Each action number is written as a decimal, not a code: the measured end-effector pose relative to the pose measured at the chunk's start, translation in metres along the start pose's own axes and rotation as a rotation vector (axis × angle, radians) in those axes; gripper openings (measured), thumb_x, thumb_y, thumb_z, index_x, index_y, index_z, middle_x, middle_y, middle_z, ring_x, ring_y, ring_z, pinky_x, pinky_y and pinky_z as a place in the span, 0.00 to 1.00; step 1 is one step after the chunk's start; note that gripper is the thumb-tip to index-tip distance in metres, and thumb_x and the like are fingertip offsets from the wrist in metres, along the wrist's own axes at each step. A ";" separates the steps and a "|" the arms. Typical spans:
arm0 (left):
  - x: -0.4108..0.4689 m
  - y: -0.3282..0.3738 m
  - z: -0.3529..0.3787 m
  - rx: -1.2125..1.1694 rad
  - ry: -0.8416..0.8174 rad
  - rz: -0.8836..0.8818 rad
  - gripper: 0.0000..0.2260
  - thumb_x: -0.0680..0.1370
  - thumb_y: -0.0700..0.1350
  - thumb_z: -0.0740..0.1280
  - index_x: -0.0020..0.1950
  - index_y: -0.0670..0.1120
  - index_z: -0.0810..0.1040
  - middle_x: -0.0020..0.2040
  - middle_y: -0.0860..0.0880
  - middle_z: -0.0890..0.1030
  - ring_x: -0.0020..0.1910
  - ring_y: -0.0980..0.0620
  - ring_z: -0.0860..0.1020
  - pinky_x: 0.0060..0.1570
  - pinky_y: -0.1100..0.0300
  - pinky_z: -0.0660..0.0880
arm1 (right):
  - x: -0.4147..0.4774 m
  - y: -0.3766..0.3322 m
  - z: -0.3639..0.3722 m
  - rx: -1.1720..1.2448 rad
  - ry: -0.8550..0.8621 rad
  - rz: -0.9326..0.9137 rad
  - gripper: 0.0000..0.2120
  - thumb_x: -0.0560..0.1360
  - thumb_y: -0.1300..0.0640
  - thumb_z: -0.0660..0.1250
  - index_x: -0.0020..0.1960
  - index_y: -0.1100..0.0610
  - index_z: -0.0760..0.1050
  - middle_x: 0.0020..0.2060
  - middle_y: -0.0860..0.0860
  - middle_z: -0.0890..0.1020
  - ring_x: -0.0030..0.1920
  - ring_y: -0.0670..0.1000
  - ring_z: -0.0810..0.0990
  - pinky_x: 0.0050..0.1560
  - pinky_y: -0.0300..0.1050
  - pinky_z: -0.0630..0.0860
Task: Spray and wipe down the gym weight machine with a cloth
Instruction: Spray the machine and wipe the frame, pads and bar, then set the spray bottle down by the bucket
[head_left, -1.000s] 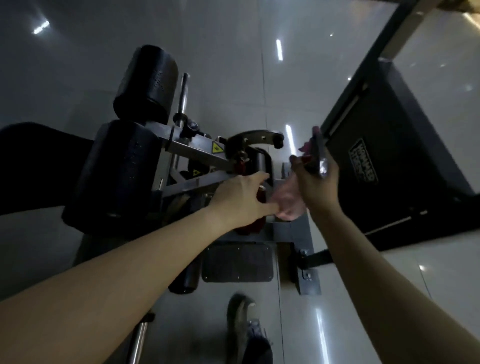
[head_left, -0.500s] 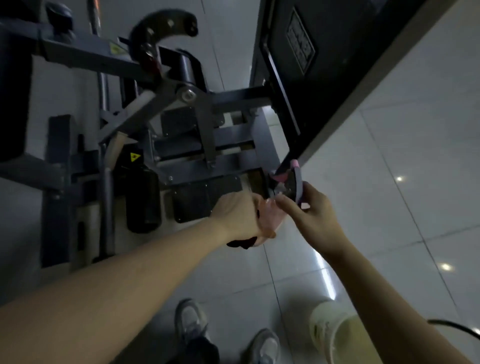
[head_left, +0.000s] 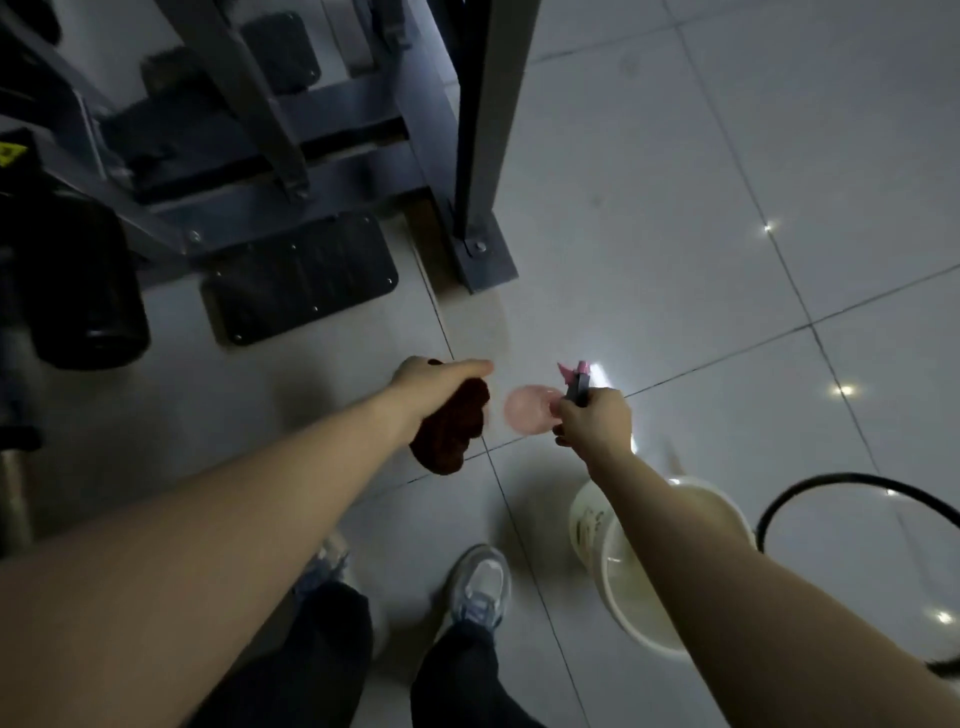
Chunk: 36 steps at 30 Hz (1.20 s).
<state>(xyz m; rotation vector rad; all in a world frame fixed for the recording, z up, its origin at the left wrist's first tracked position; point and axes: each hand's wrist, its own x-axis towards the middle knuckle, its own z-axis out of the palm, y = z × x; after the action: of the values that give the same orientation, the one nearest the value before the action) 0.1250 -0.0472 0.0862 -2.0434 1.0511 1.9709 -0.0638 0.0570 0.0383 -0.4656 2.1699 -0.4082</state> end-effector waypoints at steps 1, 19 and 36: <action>0.001 -0.003 0.000 -0.109 -0.050 -0.057 0.17 0.73 0.53 0.77 0.53 0.42 0.82 0.48 0.39 0.85 0.47 0.40 0.85 0.48 0.50 0.83 | 0.016 0.019 0.008 0.004 0.026 0.047 0.08 0.72 0.55 0.67 0.45 0.59 0.81 0.36 0.58 0.85 0.38 0.60 0.85 0.47 0.59 0.84; 0.029 -0.042 -0.022 -0.643 -0.190 0.061 0.17 0.80 0.32 0.64 0.68 0.41 0.77 0.62 0.41 0.83 0.63 0.43 0.80 0.63 0.48 0.78 | 0.073 0.090 0.045 0.066 0.133 0.375 0.21 0.80 0.45 0.67 0.43 0.64 0.73 0.39 0.60 0.78 0.40 0.61 0.80 0.42 0.54 0.79; -0.250 0.031 -0.193 -0.662 -0.080 0.355 0.13 0.77 0.36 0.68 0.60 0.41 0.82 0.56 0.40 0.85 0.60 0.39 0.81 0.65 0.45 0.76 | -0.222 -0.232 -0.020 0.320 -0.518 -0.156 0.22 0.81 0.43 0.65 0.59 0.63 0.79 0.50 0.59 0.84 0.50 0.58 0.84 0.48 0.50 0.81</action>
<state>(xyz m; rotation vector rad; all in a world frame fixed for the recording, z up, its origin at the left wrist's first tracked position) 0.2915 -0.0742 0.3552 -2.1320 0.8637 2.8673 0.0881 -0.0408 0.3044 -0.4967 1.5413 -0.6314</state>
